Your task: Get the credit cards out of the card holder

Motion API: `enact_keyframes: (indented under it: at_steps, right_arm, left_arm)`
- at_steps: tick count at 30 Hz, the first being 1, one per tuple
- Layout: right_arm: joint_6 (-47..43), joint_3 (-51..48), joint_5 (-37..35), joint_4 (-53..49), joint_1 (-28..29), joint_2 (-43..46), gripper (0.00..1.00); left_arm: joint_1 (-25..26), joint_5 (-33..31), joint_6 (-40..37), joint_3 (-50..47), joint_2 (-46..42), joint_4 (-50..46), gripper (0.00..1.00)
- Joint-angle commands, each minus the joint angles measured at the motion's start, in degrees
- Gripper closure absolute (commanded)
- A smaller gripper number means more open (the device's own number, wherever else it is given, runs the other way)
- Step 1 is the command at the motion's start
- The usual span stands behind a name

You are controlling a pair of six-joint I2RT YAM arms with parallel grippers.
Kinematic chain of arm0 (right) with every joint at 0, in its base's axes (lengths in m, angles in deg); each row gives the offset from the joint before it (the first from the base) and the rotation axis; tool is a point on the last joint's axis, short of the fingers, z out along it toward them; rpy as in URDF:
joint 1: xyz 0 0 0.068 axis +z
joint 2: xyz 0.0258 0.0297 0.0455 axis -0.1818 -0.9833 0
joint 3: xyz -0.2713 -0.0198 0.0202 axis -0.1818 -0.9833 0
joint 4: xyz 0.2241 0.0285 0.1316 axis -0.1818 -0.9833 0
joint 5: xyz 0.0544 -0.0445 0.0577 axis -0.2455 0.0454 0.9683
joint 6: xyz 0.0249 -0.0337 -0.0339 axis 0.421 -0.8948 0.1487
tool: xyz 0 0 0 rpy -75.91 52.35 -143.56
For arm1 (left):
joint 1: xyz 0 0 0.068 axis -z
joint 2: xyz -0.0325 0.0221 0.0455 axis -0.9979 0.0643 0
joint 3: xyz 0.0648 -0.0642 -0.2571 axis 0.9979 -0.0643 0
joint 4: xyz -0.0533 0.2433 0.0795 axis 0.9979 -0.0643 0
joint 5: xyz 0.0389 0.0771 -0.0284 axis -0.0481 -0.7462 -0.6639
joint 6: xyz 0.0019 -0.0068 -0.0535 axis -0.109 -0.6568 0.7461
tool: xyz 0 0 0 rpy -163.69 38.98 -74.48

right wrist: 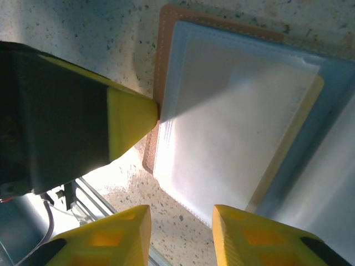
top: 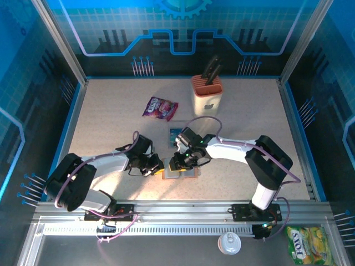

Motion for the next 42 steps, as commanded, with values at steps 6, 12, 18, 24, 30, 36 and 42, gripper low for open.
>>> enact_keyframes:
  at_steps: [6,12,18,24,30,36,42]
  right_arm:
    - [0.8,2.0,0.8,1.1,0.7,-2.7,0.64]
    - [0.7,3.1,-0.1,1.3,0.3,-3.9,0.64]
    - [-0.7,4.4,-2.2,-1.7,-0.5,-5.4,0.64]
    - [-1.5,3.6,-4.0,-4.4,-1.3,-4.3,0.65]
    - [-1.4,1.7,-3.1,-3.5,-2.2,-2.7,0.65]
    - [-1.9,0.3,-1.0,-2.4,-2.9,-2.3,0.65]
    - [-2.3,-1.1,1.0,-0.7,-3.3,-2.1,0.66]
  left_arm:
    - [0.4,-0.7,-1.2,-0.3,-0.3,-1.9,0.87]
    - [0.4,-0.7,-1.4,-0.2,-0.2,-2.0,0.87]
    - [0.4,-0.9,-1.6,0.2,0.3,-2.1,0.87]
    - [0.4,-0.9,-1.7,0.3,0.4,-2.3,0.87]
    - [0.4,-1.2,-1.6,0.3,0.4,-2.4,0.87]
    - [0.3,-1.5,-2.1,0.9,0.6,-3.0,0.87]
    - [0.2,-2.1,-2.6,1.3,0.7,-3.8,0.87]
